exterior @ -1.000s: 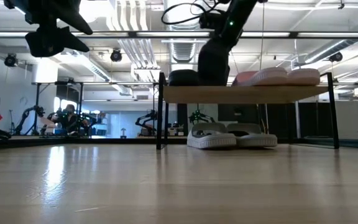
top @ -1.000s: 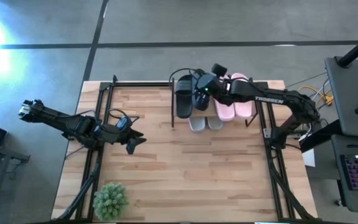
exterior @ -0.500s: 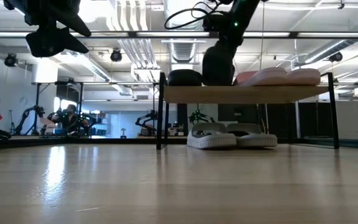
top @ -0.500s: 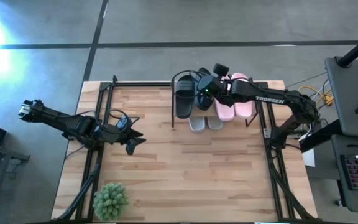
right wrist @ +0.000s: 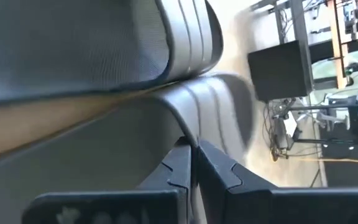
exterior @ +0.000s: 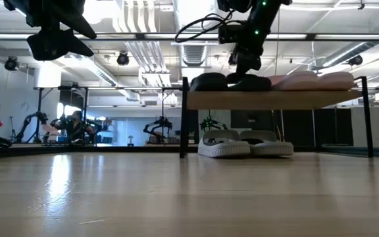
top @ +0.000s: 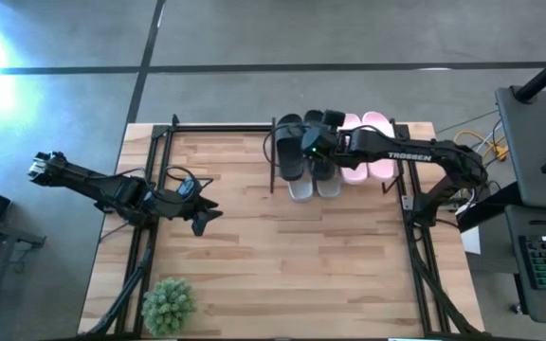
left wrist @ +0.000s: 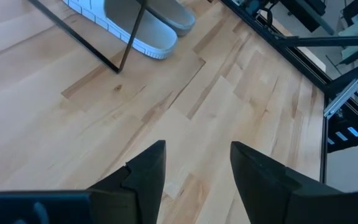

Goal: Pick and place slides into the shelf
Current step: Put the black slide on the shelf, then return to Home Position

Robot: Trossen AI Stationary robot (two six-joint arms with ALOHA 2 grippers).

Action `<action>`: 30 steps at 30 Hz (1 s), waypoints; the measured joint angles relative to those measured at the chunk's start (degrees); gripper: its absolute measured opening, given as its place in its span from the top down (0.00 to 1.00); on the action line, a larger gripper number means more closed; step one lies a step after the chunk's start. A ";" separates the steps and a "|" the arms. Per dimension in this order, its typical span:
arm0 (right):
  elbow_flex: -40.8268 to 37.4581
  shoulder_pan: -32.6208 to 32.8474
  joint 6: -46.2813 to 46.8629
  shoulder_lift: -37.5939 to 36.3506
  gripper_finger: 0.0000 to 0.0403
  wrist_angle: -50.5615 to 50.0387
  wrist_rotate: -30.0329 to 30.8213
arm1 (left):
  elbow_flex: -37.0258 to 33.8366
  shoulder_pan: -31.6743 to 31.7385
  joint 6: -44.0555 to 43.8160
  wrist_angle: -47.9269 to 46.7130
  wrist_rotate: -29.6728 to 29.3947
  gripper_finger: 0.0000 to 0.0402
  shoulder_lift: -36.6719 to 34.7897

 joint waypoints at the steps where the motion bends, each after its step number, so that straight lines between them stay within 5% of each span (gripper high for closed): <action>1: 0.01 0.00 0.34 0.06 0.98 0.18 -0.01 | 0.00 0.00 0.00 0.02 0.00 0.59 0.00; 11: 0.90 -0.70 3.08 0.16 0.97 0.44 -0.38 | 0.00 0.02 0.00 0.00 0.02 0.59 0.00; 30: 1.42 -0.61 12.12 0.16 0.74 -8.66 0.13 | 0.00 0.00 0.02 0.01 0.40 0.59 0.00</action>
